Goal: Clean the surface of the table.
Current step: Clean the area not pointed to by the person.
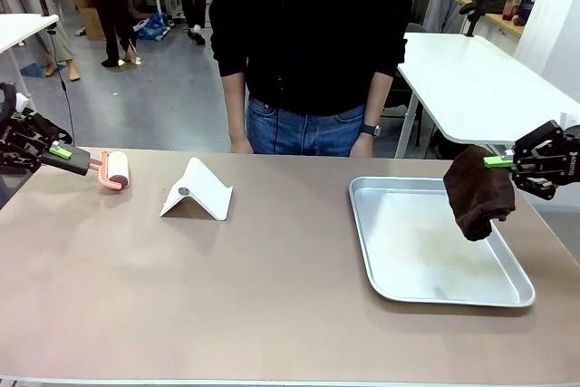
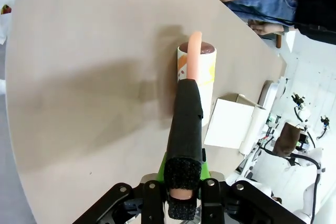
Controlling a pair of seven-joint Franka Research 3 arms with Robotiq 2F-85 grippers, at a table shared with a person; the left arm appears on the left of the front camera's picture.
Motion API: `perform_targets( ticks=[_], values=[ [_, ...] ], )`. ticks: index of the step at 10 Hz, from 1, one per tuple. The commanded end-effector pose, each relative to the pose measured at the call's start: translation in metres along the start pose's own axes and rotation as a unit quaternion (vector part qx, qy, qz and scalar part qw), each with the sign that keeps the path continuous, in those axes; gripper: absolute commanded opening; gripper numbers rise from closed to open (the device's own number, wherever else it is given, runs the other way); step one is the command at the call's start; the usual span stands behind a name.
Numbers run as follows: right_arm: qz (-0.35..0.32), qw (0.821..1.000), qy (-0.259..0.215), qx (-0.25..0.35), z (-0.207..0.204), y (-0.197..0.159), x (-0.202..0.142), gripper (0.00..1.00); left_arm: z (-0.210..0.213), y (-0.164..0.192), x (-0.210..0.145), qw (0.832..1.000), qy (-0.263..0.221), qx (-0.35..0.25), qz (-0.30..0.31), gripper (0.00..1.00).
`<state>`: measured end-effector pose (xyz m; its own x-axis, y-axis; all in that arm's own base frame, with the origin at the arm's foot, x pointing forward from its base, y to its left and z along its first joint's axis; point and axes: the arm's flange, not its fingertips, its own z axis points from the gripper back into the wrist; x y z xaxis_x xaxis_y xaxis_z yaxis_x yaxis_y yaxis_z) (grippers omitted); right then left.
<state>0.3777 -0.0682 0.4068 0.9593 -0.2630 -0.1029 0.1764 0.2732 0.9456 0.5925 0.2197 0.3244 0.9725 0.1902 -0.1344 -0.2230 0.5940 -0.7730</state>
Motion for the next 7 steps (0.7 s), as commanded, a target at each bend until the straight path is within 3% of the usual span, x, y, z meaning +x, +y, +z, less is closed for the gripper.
perform_targets(
  ticks=[1,4,7],
  values=[
    [0.009,1.000,0.004,0.002,0.002,0.001,-0.001,0.12,-0.008,0.010,-0.001,1.000,0.012,0.027,0.009,0.22],
    [0.009,1.000,0.004,0.002,0.002,0.001,-0.001,0.12,0.013,-0.006,-0.018,0.999,-0.001,-0.052,-0.013,0.22],
    [0.009,1.000,0.004,0.002,0.002,0.001,-0.001,0.12,0.050,-0.025,-0.065,0.989,0.006,-0.134,-0.062,0.22]
  ],
)
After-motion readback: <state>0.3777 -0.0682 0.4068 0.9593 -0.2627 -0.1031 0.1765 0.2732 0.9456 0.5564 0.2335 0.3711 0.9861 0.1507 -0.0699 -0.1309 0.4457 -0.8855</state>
